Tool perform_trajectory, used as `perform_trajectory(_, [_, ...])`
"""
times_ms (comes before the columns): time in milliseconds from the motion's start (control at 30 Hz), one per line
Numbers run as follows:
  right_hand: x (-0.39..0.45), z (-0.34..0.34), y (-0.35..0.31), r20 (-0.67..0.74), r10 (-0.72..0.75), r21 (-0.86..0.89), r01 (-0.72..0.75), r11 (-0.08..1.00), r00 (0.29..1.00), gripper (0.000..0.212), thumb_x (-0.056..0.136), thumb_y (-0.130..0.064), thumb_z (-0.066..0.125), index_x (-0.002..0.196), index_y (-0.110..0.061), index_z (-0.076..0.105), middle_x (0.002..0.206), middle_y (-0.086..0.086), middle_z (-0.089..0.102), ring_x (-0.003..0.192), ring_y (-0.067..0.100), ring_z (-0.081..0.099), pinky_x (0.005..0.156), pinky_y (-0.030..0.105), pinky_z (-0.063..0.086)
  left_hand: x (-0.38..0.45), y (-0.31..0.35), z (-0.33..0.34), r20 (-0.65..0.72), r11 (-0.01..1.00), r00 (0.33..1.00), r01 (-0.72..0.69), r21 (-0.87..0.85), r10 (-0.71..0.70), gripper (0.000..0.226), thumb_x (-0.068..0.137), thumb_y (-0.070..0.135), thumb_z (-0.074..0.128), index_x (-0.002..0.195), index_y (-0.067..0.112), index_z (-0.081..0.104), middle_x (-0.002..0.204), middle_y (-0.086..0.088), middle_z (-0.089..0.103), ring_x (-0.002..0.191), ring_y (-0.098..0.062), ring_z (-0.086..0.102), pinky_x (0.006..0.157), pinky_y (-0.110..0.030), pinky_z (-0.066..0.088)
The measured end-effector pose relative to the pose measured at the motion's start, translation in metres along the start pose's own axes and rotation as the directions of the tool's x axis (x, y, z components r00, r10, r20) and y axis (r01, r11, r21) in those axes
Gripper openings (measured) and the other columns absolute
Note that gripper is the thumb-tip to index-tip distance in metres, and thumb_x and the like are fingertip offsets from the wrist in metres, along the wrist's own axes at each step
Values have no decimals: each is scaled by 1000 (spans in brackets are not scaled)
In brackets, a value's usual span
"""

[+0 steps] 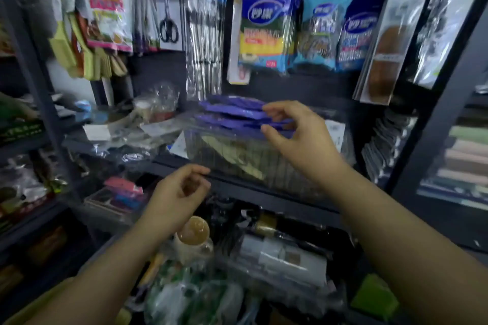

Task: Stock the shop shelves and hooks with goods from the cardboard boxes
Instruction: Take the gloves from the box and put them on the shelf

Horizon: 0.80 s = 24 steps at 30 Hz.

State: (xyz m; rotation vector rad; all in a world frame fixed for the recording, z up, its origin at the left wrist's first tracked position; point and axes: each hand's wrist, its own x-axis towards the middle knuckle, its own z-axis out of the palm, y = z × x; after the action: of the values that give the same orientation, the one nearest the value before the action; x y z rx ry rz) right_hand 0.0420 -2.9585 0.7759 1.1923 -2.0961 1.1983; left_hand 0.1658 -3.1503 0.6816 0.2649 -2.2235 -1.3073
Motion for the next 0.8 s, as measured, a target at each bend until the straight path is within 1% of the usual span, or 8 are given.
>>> perform_trajectory(100, [-90, -20, -10, 118, 64, 85, -74, 994, 991, 27, 86, -25, 69, 110, -33, 61, 100, -16, 62, 91, 2, 59, 80, 10, 46, -53, -12, 28, 85, 996, 993, 82, -36, -78, 18, 89, 16, 63, 98, 32, 62, 83, -4, 65, 80, -23, 63, 73, -37, 53])
perform_trajectory(167, [-154, -24, -1, 285, 235, 101, -273, 957, 929, 31, 88, -26, 66, 105, -47, 52, 101, -25, 57, 95, -2, 57, 80, 10, 46, -92, -24, 53, 157, 987, 976, 155, -27, -149, 15, 90, 21, 61, 100, 32, 61, 84, -1, 64, 79, -16, 62, 71, -31, 52])
perform_trajectory(233, [-219, -21, 20, 386, 415, 56, -470, 881, 824, 31, 89, -26, 64, 105, -48, 50, 99, -24, 57, 92, -1, 58, 76, 12, 46, -128, -38, 82, 202, 967, 949, 254, -27, -243, 15, 92, 15, 58, 99, 28, 59, 84, -3, 62, 77, -14, 60, 68, -26, 49])
perform_trajectory(367, [-344, -19, 72, 473, 706, -146, -743, 653, 527, 23, 91, -23, 62, 113, -27, 54, 95, -11, 59, 83, 3, 58, 71, 10, 44, -202, -72, 143, 334, 926, 867, 373, 57, -370, 18, 89, 8, 62, 98, 22, 58, 82, -2, 64, 71, 1, 60, 61, -13, 43])
perform_trajectory(433, [-396, -25, 91, 459, 788, -252, -791, 558, 410, 25, 91, -25, 63, 115, -25, 56, 89, -9, 59, 81, 4, 58, 61, 6, 41, -235, -90, 167, 364, 892, 819, 442, 92, -443, 17, 87, 4, 61, 97, 19, 60, 79, -4, 64, 64, 6, 60, 62, -16, 44])
perform_trajectory(567, [-465, -31, 107, 501, 857, -311, -900, 305, 118, 24, 94, -23, 58, 117, -16, 55, 84, -3, 58, 72, 6, 55, 57, 9, 41, -278, -125, 202, 442, 835, 709, 489, 252, -549, 11, 89, 29, 59, 93, 39, 60, 79, -7, 67, 71, -27, 66, 66, -38, 54])
perform_trajectory(700, [-502, -25, 120, 505, 862, -364, -894, 260, 45, 37, 93, -26, 59, 128, -14, 53, 93, -4, 61, 87, 14, 59, 73, 24, 45, -295, -136, 237, 492, 791, 620, 497, 356, -611, 12, 93, 10, 55, 101, 20, 58, 88, -20, 64, 83, -38, 63, 68, -40, 48])
perform_trajectory(800, [-522, -24, 121, 494, 869, -431, -875, 221, -24, 36, 95, -31, 56, 127, -15, 53, 87, -7, 60, 90, 17, 60, 74, 28, 47, -309, -143, 256, 540, 730, 496, 525, 437, -680, 13, 96, 14, 52, 108, 18, 54, 89, -9, 60, 86, -33, 61, 74, -41, 47])
